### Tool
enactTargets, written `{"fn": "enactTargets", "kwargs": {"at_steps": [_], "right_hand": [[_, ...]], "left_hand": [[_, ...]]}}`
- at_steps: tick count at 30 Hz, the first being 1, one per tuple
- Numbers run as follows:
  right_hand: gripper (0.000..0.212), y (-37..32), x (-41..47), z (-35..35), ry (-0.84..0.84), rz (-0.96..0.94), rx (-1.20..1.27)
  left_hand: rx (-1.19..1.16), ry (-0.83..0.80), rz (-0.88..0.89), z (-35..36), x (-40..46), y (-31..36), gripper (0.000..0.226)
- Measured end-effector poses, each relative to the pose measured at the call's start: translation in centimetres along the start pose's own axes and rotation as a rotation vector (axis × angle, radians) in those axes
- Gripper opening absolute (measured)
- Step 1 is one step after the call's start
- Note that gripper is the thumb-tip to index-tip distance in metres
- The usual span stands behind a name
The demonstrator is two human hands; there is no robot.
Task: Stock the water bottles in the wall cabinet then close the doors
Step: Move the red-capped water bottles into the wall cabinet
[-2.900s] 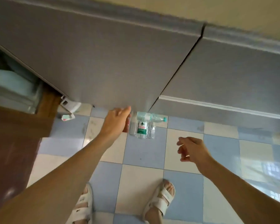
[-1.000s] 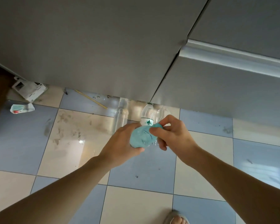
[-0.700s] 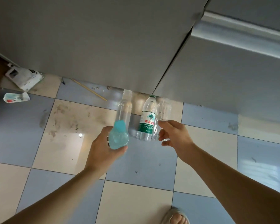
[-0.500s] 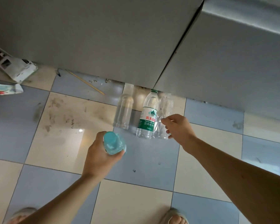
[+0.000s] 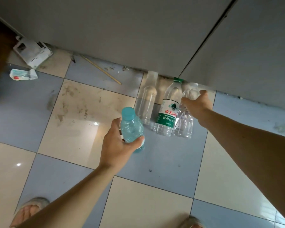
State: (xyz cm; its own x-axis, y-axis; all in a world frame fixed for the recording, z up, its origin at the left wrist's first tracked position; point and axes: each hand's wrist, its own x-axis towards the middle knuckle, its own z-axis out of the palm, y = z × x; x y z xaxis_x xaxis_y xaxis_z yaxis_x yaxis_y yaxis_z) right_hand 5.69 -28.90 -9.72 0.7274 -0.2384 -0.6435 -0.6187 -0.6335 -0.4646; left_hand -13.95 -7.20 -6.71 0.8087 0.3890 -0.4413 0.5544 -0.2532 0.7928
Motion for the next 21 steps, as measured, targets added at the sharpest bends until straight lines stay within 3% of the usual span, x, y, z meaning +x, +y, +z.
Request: {"fn": "enactTargets", "kwargs": {"at_steps": [7, 13, 21], "right_hand": [[0.080, 3.4, -5.1, -0.7, -0.015, -0.009, 0.135], [0.067, 6.0, -12.1, -2.8, -0.017, -0.150, 0.225], [0.063, 8.6, -18.1, -1.7, 0.042, -0.312, 0.209]], "left_hand": [[0.015, -0.030, -0.055, 0.3, -1.0, 0.4, 0.061], [0.061, -0.044, -0.132, 0.7, -3.1, 1.2, 0.062], [0.060, -0.037, -0.051, -0.5, -3.6, 2.1, 0.070]]}}
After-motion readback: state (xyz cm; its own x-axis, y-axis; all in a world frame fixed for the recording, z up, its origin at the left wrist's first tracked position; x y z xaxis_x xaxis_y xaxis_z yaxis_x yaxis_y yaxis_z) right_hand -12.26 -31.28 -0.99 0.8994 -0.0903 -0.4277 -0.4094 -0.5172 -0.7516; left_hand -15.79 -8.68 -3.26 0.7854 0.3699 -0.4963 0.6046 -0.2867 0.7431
